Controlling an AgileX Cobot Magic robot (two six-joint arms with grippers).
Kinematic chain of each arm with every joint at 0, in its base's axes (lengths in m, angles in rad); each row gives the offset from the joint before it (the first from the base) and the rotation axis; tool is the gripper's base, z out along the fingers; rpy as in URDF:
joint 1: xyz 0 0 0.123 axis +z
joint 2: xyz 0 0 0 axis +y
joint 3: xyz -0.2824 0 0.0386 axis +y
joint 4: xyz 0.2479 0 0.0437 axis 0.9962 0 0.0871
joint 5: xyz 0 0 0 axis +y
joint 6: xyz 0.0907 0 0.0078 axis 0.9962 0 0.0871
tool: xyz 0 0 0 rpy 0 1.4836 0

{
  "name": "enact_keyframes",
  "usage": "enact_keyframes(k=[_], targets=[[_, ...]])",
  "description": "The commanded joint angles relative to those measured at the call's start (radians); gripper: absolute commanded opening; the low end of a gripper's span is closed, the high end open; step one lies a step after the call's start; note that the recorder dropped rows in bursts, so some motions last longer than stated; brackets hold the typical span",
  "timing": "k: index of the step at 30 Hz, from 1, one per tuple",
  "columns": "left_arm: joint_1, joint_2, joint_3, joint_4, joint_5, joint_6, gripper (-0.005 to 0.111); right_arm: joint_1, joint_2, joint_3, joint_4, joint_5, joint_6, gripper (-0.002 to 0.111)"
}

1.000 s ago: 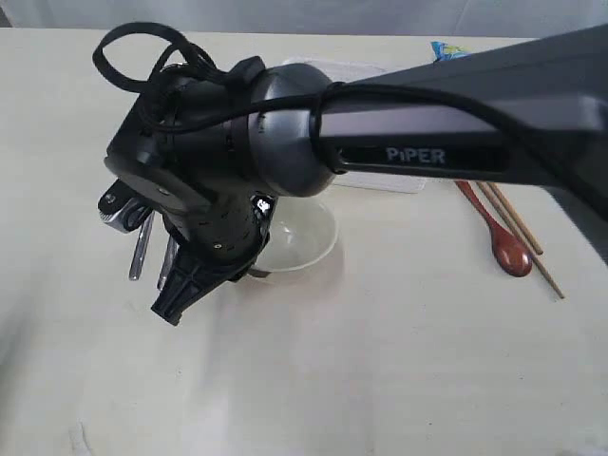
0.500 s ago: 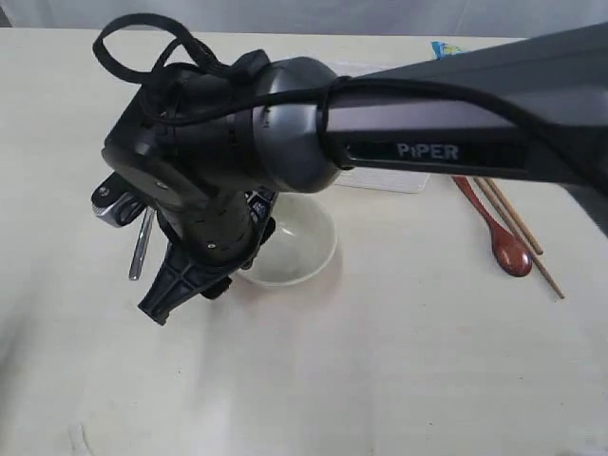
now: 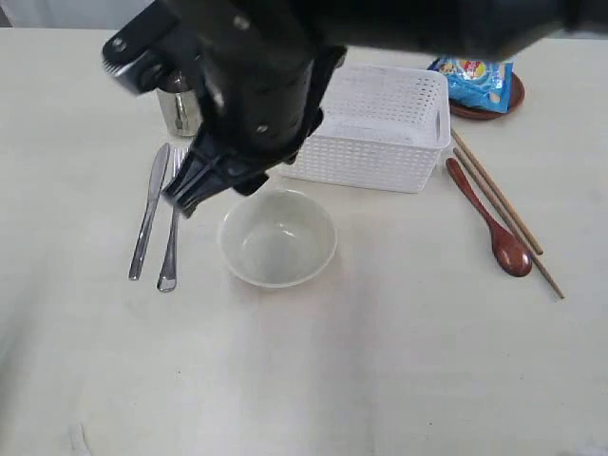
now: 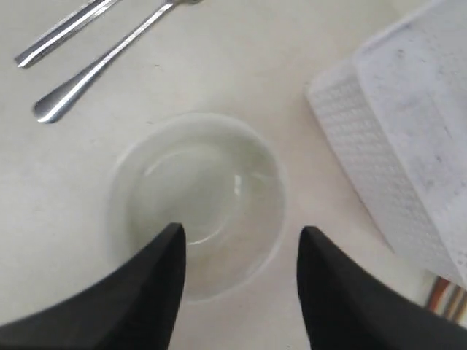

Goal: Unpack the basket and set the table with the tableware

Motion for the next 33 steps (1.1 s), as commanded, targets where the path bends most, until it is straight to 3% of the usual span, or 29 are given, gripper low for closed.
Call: enact_keyframes(k=[1, 9, 18, 20, 27, 33], targets=[[0.002, -0.003, 0.003, 0.009, -0.011, -0.004, 0.000, -0.128, -0.055, -0.008, -0.017, 0.075, 0.005, 0.046], [0.002, -0.003, 0.003, 0.009, -0.011, -0.004, 0.000, -0.344, -0.072, -0.008, -0.003, 0.129, 0.001, 0.046], [0.002, -0.003, 0.003, 0.009, -0.011, -0.004, 0.000, -0.564, -0.076, 0.041, 0.146, 0.106, -0.043, 0.046], [0.002, -0.003, 0.003, 0.009, -0.011, -0.004, 0.000, -0.606, -0.080, 0.114, 0.183, 0.067, -0.048, 0.046], [0.002, -0.003, 0.003, 0.009, -0.011, -0.004, 0.000, -0.764, -0.058, 0.498, 0.222, -0.331, -0.085, 0.046], [0.002, -0.003, 0.003, 0.009, -0.011, -0.004, 0.000, -0.771, 0.042, 0.511, 0.227, -0.405, -0.155, 0.046]])
